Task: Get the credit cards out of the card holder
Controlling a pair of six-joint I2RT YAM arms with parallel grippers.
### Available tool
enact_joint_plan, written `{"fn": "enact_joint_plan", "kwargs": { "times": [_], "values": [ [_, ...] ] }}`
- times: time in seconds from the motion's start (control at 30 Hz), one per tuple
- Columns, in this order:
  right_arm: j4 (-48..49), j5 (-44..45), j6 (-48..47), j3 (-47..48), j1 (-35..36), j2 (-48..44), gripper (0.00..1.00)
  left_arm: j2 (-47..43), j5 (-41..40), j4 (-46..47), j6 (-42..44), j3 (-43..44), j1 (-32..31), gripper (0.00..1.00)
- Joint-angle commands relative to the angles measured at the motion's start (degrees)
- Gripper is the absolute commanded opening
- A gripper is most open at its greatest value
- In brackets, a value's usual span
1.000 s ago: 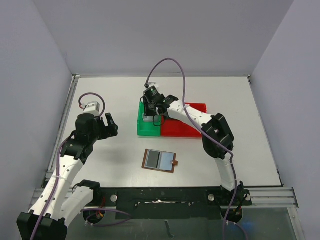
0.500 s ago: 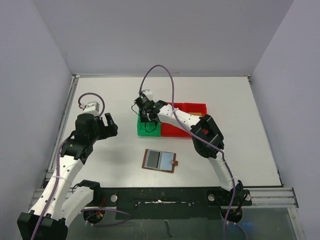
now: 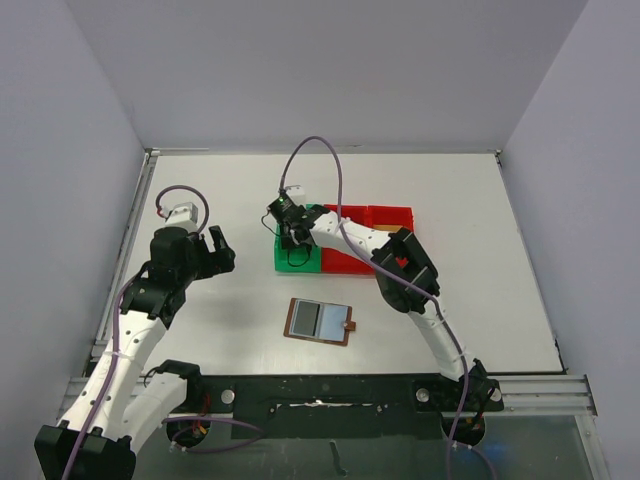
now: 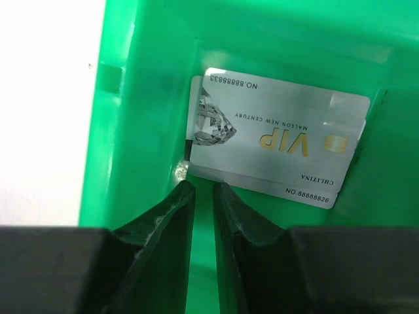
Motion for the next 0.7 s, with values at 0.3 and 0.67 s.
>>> {"fn": "enact_joint_plan", "kwargs": {
  "times": [0.3,0.67],
  "values": [
    [1.53,6.99,1.91,3.47,-0.94,2.63,0.24,-0.59,0.27,3.06,0.56,0.45,0.32,0.81],
    [4.35,2.82,-0.30,2.70,-0.61,-0.78,0.36,-0.65,0.27,3.06,0.55,0.34,0.26,0.81]
  ]
}}
